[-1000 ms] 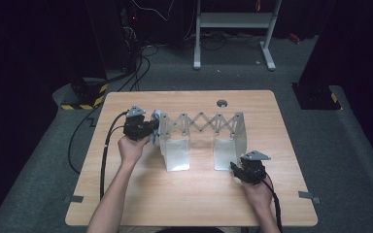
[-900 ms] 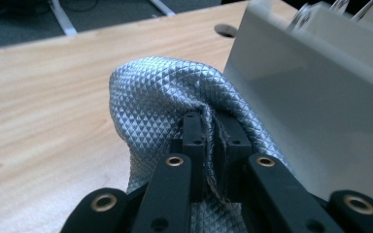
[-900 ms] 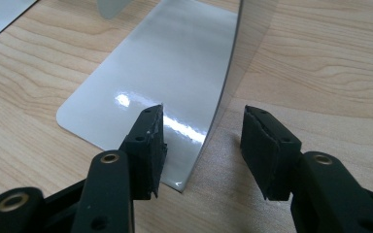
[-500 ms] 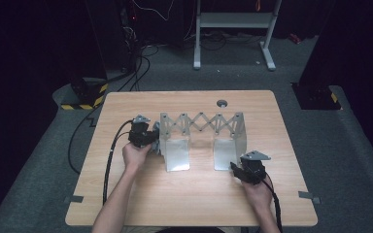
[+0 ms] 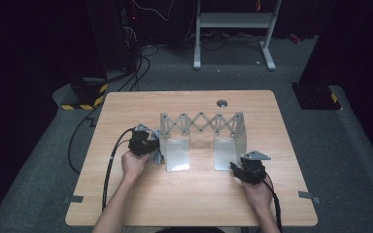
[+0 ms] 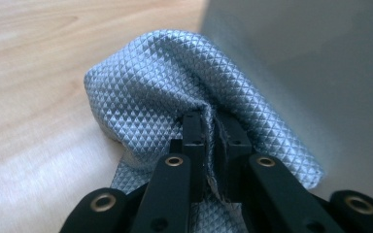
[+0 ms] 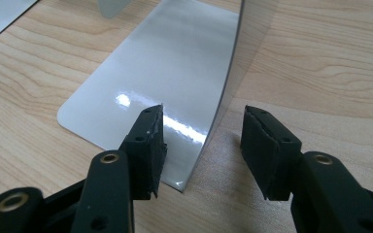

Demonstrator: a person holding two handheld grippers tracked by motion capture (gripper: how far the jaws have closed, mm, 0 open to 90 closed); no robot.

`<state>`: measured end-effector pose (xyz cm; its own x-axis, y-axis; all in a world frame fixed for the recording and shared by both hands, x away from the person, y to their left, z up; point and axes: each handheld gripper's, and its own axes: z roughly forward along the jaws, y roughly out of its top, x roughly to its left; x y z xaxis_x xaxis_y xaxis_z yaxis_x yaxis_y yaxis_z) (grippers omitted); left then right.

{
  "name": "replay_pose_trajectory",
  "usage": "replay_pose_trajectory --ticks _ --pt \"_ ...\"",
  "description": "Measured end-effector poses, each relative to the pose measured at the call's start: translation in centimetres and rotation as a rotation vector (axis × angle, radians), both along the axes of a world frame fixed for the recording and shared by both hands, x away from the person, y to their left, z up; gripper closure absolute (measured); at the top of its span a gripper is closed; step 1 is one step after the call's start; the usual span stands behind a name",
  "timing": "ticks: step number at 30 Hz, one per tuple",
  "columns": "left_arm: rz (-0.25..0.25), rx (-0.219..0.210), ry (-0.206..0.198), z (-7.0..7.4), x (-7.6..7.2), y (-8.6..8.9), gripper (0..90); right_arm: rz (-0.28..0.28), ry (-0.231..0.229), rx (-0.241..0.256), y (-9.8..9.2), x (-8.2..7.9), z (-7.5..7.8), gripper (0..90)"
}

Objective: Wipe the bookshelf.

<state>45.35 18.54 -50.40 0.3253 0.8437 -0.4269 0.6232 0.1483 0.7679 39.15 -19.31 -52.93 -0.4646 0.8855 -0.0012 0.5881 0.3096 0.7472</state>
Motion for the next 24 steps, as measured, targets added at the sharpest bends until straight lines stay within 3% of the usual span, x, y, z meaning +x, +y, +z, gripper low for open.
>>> replay_pose_trajectory --ticks 7,16,21,24 --pt "-0.053 0.007 -0.008 0.2 -3.7 -0.2 83.8 0.0 0.001 0.001 0.0 0.0 0.0 51.3" --pt "-0.07 -0.017 -0.026 0.4 -6.9 -0.9 83.8 0.0 0.001 0.001 0.0 0.0 0.0 51.3" --pt "-0.114 -0.03 -0.053 0.7 -8.8 -2.0 83.8 0.003 0.001 0.0 0.0 0.0 0.0 51.3" --pt "-0.124 -0.038 -0.059 0.9 -9.2 -2.3 83.8 0.001 0.001 0.0 0.1 0.0 0.0 51.3"
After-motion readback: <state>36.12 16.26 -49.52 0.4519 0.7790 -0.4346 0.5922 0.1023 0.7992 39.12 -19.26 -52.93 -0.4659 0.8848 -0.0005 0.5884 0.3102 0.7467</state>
